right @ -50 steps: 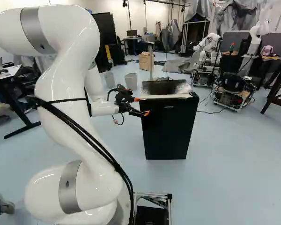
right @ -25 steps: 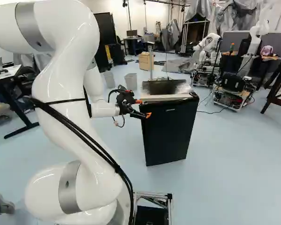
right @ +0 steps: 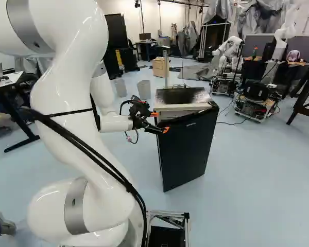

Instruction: Grab a drink from the fridge

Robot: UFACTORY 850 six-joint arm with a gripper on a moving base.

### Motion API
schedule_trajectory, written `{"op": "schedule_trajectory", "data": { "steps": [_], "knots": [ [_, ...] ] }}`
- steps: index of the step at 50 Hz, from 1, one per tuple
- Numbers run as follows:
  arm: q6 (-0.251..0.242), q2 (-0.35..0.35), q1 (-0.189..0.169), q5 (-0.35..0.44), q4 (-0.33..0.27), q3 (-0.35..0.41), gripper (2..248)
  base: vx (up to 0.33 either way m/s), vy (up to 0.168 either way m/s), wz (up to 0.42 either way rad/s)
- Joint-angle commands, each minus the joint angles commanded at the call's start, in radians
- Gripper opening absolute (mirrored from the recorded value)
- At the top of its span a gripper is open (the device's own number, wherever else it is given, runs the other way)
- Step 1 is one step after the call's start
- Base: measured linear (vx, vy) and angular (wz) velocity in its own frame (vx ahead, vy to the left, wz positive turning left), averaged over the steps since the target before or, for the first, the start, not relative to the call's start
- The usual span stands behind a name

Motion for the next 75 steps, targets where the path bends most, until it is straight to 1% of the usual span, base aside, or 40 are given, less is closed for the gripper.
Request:
{"op": "schedule_trajectory", "data": {
  "steps": [29, 75],
  "knots": [
    [0.000, 0.084, -0.021, 0.000, 0.000, 0.124, 247, 0.000, 0.000, 0.000],
    [0.000, 0.250, -0.055, 0.002, 0.000, 0.348, 247, 0.000, 0.000, 0.000]
  ]
}}
